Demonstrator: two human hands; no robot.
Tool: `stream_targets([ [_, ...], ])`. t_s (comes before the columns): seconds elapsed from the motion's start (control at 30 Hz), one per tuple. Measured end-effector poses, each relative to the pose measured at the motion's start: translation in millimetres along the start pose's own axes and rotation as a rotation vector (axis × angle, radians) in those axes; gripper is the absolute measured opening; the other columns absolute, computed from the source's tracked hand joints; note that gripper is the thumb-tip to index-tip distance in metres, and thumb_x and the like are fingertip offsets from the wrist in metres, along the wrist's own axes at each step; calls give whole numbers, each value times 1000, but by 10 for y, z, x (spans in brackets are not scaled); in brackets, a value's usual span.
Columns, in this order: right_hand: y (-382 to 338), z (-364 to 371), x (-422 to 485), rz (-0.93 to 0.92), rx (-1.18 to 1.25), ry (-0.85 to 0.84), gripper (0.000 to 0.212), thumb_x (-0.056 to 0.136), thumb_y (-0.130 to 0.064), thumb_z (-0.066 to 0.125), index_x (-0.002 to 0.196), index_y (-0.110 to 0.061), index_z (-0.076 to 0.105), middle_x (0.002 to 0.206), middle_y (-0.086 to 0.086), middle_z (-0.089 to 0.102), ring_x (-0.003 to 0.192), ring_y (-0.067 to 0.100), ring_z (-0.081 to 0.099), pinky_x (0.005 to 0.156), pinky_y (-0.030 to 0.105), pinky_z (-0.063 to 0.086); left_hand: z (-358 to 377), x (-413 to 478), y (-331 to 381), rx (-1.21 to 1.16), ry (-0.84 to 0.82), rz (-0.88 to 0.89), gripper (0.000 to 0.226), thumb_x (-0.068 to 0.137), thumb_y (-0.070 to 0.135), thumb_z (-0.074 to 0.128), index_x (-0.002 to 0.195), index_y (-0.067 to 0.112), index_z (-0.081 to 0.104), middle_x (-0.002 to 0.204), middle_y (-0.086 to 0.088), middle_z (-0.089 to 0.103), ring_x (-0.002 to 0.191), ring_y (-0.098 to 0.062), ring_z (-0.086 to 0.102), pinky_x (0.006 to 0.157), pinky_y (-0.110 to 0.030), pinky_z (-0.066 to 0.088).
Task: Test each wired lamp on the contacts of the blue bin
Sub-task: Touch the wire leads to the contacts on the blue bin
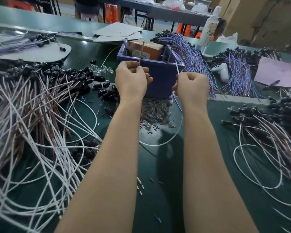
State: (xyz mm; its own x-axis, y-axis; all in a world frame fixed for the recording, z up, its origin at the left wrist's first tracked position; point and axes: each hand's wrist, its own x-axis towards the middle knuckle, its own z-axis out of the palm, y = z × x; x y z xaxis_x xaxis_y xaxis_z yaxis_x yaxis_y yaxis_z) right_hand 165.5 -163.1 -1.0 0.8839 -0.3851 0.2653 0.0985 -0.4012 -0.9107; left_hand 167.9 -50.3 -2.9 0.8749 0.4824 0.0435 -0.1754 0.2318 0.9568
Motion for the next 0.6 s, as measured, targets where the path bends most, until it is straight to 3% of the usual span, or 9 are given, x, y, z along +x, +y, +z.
stream_targets([
  [0.07,-16,16,-17,-7,-3,-3,20,86,-14,49,77,-9,66,64,0,64,73,22,64,79,36,54,0,2,3,-2,-3,1,8,96,1,47,98,8,51,79,-4,65,50,-1,55,57,-18,53],
  [0.37,-26,69,-49,-51,13,-97,14,88,-12,49,88,-15,62,57,-5,61,63,13,59,79,36,55,13,-18,3,18,-25,17,9,96,1,47,101,7,50,81,-4,65,52,-1,57,62,-22,55],
  [0.6,-39,76,-61,-61,31,-119,15,88,-10,47,85,-17,61,57,-4,61,62,12,59,80,40,55,15,-39,9,7,-36,13,9,96,1,47,103,5,51,83,-6,64,58,-4,56,58,-17,54],
])
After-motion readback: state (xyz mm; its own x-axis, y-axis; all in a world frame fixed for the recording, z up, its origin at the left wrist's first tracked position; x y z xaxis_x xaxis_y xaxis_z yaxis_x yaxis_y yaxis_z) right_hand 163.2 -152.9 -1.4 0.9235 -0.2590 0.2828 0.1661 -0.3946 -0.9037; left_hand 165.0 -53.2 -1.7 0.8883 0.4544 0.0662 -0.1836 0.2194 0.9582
